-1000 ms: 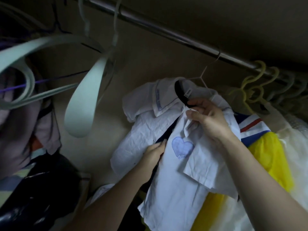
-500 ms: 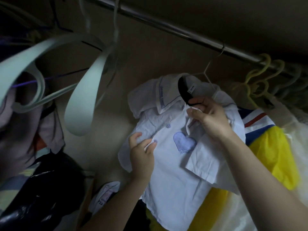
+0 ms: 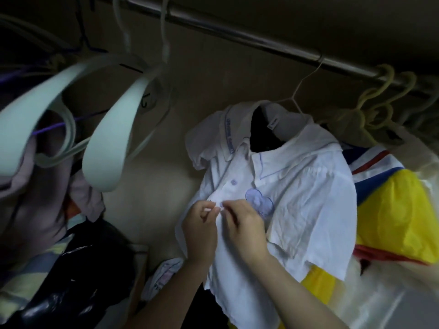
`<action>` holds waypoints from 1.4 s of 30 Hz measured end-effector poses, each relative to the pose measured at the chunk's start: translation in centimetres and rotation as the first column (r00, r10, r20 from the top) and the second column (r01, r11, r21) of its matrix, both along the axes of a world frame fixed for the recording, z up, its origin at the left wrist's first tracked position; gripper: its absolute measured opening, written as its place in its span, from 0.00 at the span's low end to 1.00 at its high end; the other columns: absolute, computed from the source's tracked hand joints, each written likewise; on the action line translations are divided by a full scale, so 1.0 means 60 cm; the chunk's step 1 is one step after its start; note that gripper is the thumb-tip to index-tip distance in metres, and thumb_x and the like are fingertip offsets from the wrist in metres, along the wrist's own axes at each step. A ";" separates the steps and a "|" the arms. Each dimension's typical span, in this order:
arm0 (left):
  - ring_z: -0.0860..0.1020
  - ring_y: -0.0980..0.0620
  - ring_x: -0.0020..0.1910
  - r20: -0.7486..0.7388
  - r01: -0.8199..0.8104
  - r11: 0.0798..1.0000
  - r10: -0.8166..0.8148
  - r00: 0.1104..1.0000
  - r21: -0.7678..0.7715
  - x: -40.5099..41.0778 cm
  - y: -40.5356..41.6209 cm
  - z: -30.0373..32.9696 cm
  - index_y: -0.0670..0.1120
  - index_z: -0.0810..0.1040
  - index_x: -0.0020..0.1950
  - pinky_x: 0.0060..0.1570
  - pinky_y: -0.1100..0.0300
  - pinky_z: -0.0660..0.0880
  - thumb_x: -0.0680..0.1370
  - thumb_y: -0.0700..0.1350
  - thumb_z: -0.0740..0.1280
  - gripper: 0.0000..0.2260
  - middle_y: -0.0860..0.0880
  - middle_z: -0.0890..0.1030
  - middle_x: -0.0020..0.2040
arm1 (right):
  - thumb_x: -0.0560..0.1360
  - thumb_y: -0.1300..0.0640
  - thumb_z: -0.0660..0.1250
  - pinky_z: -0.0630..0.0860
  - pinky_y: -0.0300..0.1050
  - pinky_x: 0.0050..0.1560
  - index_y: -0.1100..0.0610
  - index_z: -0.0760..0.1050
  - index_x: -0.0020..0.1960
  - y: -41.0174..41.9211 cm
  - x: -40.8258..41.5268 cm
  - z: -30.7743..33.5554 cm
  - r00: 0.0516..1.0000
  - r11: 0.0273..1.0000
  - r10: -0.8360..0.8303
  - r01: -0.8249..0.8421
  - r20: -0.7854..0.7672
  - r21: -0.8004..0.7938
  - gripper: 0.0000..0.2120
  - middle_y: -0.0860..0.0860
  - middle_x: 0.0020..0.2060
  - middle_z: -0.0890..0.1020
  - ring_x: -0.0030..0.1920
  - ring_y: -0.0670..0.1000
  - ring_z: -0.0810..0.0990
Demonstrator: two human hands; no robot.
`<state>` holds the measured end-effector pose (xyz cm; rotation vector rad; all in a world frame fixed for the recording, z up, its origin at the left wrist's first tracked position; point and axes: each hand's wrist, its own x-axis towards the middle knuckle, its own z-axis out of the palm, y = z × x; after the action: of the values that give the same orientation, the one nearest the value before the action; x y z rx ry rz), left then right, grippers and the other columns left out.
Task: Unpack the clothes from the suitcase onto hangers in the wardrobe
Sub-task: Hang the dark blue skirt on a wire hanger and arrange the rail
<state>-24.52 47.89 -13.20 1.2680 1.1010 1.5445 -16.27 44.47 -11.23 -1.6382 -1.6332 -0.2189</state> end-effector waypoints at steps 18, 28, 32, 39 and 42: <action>0.74 0.53 0.33 -0.090 0.066 0.997 -0.064 0.994 0.025 -0.027 -0.015 0.000 0.54 0.72 0.33 0.38 0.55 0.71 0.72 0.35 0.68 0.16 0.53 0.77 0.30 | 0.73 0.69 0.61 0.71 0.35 0.40 0.51 0.72 0.35 0.011 -0.020 0.017 0.820 0.978 -0.057 -0.069 -0.569 -0.198 0.15 0.47 0.29 0.76 0.31 0.45 0.73; 0.77 0.45 0.39 -0.207 -0.082 0.983 0.115 0.972 0.163 -0.038 -0.036 0.000 0.47 0.79 0.36 0.42 0.55 0.73 0.73 0.41 0.66 0.06 0.49 0.78 0.38 | 0.71 0.63 0.68 0.69 0.31 0.36 0.51 0.74 0.33 -0.010 -0.037 0.006 0.823 0.985 -0.121 0.032 -0.555 -0.167 0.11 0.44 0.27 0.75 0.28 0.40 0.72; 0.76 0.43 0.34 -0.373 -0.114 0.924 0.257 0.891 0.365 -0.041 -0.027 -0.003 0.43 0.81 0.35 0.39 0.59 0.66 0.69 0.46 0.61 0.11 0.46 0.80 0.33 | 0.71 0.65 0.69 0.72 0.35 0.36 0.52 0.74 0.33 -0.010 -0.050 0.004 0.763 0.995 -0.076 0.018 -0.642 -0.096 0.12 0.47 0.27 0.78 0.29 0.41 0.75; 0.77 0.44 0.31 -0.443 -0.027 0.922 0.211 0.871 0.385 -0.049 -0.022 -0.002 0.43 0.80 0.33 0.34 0.58 0.64 0.68 0.47 0.60 0.11 0.45 0.80 0.30 | 0.72 0.65 0.67 0.72 0.34 0.33 0.54 0.76 0.35 -0.017 -0.062 0.001 0.692 0.999 -0.036 0.037 -0.721 -0.014 0.10 0.53 0.28 0.79 0.29 0.45 0.75; 0.73 0.50 0.33 -0.393 -0.026 0.924 0.188 0.900 0.381 -0.051 -0.026 0.000 0.42 0.80 0.33 0.35 0.58 0.65 0.68 0.46 0.59 0.12 0.44 0.80 0.31 | 0.71 0.67 0.66 0.72 0.33 0.32 0.54 0.76 0.34 -0.018 -0.065 0.005 0.702 0.999 -0.032 0.027 -0.712 -0.019 0.10 0.51 0.27 0.79 0.27 0.42 0.74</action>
<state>-27.56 46.31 -13.19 1.8969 1.1997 1.6554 -20.18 43.40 -10.95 -1.4804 -0.9950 0.3818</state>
